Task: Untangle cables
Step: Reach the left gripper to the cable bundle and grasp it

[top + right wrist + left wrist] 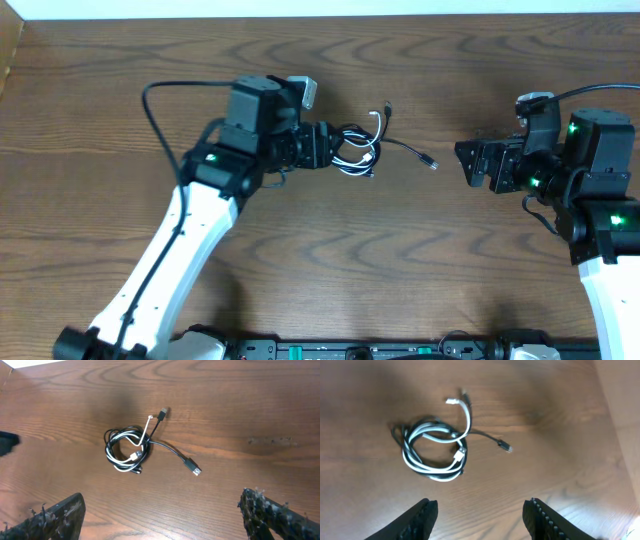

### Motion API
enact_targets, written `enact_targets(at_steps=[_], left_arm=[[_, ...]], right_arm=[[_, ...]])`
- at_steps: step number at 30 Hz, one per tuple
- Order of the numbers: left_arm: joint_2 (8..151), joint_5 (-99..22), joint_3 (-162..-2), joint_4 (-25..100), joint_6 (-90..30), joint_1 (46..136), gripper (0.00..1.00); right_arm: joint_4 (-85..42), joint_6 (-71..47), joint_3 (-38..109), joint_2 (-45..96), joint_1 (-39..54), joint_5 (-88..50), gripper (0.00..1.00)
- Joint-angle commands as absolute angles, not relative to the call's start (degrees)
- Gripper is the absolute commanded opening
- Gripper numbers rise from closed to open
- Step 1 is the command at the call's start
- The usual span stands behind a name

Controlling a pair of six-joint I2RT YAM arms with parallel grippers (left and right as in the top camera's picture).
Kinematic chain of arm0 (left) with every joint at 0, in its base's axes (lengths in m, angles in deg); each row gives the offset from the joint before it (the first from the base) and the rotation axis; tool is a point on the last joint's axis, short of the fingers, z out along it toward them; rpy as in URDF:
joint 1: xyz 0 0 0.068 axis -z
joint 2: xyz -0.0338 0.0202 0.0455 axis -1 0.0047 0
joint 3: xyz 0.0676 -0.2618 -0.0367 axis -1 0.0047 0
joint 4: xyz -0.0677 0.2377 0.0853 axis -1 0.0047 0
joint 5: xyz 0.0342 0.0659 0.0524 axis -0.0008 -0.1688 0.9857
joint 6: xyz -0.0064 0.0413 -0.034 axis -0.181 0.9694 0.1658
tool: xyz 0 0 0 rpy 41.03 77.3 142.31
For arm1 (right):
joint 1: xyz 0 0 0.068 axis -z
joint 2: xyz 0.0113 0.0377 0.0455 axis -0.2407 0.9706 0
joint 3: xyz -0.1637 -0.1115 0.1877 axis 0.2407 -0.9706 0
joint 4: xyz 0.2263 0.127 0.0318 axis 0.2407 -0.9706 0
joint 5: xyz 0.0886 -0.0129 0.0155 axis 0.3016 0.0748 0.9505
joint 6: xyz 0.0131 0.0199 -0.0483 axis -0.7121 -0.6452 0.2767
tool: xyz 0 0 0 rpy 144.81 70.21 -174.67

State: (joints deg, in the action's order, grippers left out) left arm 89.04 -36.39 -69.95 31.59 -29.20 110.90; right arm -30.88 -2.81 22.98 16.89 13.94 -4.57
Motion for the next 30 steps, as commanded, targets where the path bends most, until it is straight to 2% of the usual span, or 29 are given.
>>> enact_targets(at_steps=[1,4,6,8,12,24,28,30], left_arm=[[94.03,-22.29,-71.22,31.46,-50.07,114.26,0.6],[98.42,-16.58,-71.22,29.69,-59.23,116.78,0.6],[100.78,-15.73,-71.22,28.21,-62.11,117.94,0.58],[104.58,-15.73,-71.22,25.96,-66.29,119.38,0.51],[110.48,-15.78,-71.22,22.92,-72.38,120.67,0.49],[118.72,-16.02,-71.22,19.27,-77.28,121.94,0.47],[121.54,-15.99,-71.22,18.5,-78.09,123.03,0.4],[122.11,-15.99,-71.22,18.09,-78.07,123.07,0.32]], right_arm=[[-31.36,-7.22,24.01,16.74,13.72,-6.34,0.93],[-33.07,-13.54,24.01,16.76,13.72,-12.22,0.96],[-34.29,-16.77,24.01,16.76,13.72,-15.32,0.92],[-35.23,-19.02,24.01,16.82,13.72,-18.06,0.89],[-35.56,-19.0,24.01,16.87,13.72,-18.17,0.88],[-37.55,-19.0,23.98,16.87,13.72,-19.91,0.88],[-38.03,-18.98,23.98,16.87,13.72,-20.09,0.88],[-38.29,-18.98,23.98,16.87,13.72,-20.09,0.88]])
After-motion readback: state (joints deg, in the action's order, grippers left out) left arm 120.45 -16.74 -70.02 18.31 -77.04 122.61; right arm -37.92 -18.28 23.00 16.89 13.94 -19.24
